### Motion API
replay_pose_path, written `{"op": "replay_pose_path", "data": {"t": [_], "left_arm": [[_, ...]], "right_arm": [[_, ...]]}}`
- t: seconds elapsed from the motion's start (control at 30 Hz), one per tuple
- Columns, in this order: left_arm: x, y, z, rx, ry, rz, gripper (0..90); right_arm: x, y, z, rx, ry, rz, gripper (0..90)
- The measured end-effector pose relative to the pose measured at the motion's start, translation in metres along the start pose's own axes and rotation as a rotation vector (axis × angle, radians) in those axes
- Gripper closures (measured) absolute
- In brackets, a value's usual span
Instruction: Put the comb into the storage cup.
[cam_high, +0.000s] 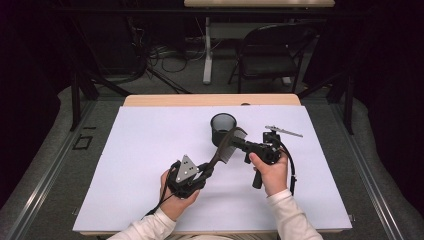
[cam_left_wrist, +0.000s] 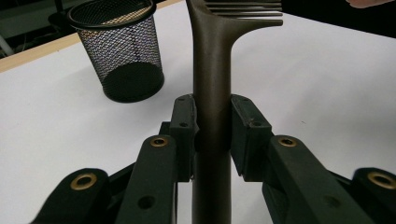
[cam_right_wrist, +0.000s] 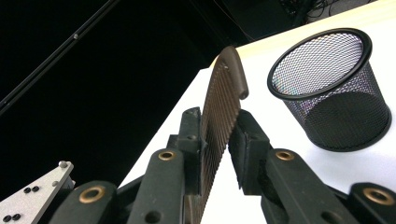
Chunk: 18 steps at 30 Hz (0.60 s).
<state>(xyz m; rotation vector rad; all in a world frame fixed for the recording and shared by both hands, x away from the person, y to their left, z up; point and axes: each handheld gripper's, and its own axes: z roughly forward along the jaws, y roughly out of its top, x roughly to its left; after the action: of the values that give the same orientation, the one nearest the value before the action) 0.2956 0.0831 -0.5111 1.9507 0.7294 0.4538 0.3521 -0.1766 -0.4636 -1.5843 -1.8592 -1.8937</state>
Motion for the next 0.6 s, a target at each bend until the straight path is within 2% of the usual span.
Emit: {"op": "replay_pose_path", "data": {"t": [0.6], "left_arm": [[0.0, -0.0008, 0.001, 0.001, -0.002, -0.003, 72.5]], "right_arm": [[-0.0035, 0.0, -0.0009, 0.012, 0.029, 0.053, 85.7]]}}
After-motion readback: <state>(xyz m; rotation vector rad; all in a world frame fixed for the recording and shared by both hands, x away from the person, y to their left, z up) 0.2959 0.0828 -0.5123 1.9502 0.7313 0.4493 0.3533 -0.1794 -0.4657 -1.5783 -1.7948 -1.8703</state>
